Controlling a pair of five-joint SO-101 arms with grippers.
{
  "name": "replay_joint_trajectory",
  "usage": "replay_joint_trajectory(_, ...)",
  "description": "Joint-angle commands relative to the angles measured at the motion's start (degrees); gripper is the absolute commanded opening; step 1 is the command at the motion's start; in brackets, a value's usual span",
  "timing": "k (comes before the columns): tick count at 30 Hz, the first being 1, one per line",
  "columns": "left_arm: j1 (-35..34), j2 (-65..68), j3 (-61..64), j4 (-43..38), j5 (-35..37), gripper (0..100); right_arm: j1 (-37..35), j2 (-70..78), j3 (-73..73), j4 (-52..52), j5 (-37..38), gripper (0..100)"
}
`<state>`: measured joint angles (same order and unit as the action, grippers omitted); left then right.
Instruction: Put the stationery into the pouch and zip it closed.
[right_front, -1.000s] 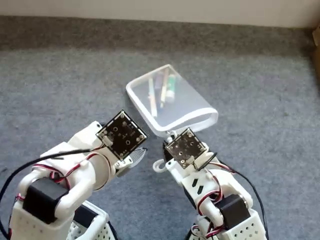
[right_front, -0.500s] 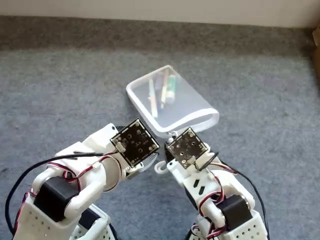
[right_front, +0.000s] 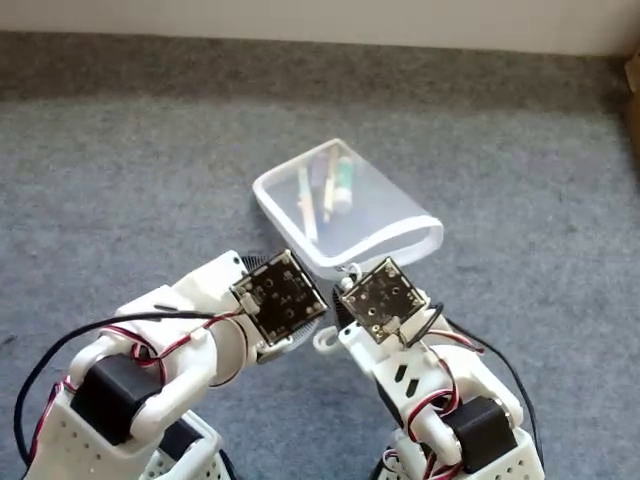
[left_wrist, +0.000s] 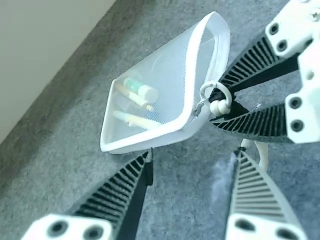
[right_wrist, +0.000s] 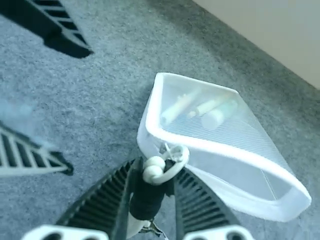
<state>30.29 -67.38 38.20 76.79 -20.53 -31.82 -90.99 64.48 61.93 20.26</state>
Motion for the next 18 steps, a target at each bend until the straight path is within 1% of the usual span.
replay_joint_trajectory(1, 2.42, -0.92, 1.1, -1.23, -1.85, 24, 0.57, -1.19, -6.46, 1.27, -0.44, 0.5)
replay_joint_trajectory(5, 2.24, -1.54, 1.71, -1.58, -1.85, 24, 2.68, -1.19, -7.52, 2.15, -0.53, 0.5)
replay_joint_trajectory(7, 1.98, -3.82, 3.12, -3.08, -1.76, 24, 3.74, -1.19, -7.78, 2.15, -2.11, 0.5)
replay_joint_trajectory(11, 2.42, -11.56, 9.63, -8.09, -1.76, 24, 4.26, -1.19, -10.42, 2.42, -3.69, 0.5)
replay_joint_trajectory(14, 2.42, -16.4, 15.6, -13.27, -1.76, 27, 4.18, -1.19, -11.91, 3.65, -3.69, 0.5)
replay_joint_trajectory(16, 2.33, -18.42, 19.03, -16.18, -1.76, 28, 4.09, -1.19, -12.97, 4.44, -3.87, 0.5)
replay_joint_trajectory(18, 2.33, -18.95, 21.49, -18.99, -1.76, 28, 4.09, -1.19, -14.2, 4.97, -5.71, 0.5)
